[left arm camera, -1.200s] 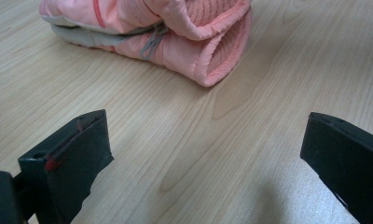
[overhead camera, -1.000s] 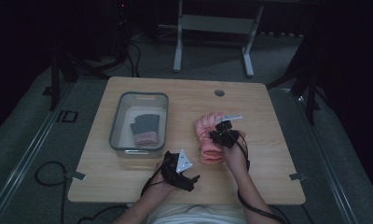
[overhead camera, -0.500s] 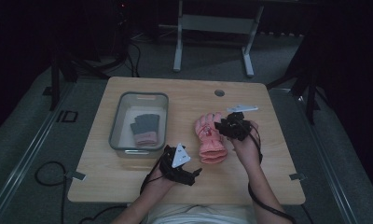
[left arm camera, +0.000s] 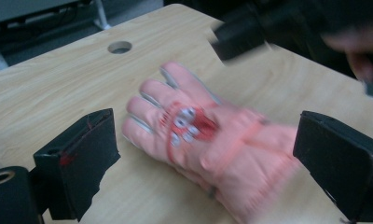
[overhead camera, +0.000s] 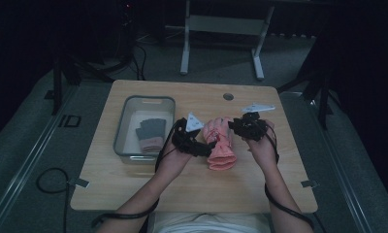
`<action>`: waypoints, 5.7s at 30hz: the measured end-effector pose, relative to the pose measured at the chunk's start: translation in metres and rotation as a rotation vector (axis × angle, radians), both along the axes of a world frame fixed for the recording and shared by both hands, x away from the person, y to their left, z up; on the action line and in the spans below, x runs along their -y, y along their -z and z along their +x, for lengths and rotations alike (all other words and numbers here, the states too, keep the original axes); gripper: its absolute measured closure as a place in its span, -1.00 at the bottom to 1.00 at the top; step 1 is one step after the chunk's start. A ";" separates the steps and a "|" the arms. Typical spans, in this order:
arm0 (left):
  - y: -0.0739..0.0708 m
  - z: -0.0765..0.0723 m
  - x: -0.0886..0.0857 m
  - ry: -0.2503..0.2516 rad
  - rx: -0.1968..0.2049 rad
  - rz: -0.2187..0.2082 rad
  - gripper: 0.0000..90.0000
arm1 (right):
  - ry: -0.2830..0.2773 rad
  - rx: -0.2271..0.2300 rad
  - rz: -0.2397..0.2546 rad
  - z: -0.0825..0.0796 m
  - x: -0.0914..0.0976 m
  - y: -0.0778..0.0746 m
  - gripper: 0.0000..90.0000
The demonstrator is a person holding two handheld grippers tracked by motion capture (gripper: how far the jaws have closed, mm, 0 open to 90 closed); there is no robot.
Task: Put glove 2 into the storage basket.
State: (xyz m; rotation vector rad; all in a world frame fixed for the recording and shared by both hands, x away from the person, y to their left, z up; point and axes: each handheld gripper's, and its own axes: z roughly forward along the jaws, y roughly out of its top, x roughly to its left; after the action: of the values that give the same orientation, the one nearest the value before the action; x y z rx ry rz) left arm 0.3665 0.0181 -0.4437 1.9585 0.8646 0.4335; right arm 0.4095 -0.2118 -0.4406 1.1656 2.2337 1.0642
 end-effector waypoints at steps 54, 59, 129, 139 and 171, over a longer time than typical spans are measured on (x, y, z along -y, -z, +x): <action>0.079 0.085 0.030 0.098 -0.462 -0.108 0.68 | -0.011 -0.288 0.099 0.023 0.017 0.077 0.45; 0.063 0.081 0.028 0.106 -0.434 -0.130 0.69 | -0.015 -0.250 0.123 0.017 0.019 0.063 0.46; -0.056 0.053 -0.160 -0.084 -0.270 -0.156 0.69 | -0.264 -0.101 0.155 0.037 -0.159 -0.049 0.46; -0.048 0.049 -0.198 -0.143 -0.281 -0.176 0.69 | -0.320 -0.127 0.144 0.046 -0.199 -0.045 0.46; 0.026 0.064 -0.220 -0.242 -0.411 -0.204 0.69 | -0.359 -0.257 0.042 0.075 -0.238 0.018 0.46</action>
State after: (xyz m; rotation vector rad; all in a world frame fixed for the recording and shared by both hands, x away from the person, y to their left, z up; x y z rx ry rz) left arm 0.4301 0.2384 -0.4694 1.7858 1.3610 0.0702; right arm 0.4847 0.0260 -0.4581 0.9859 2.7093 1.1530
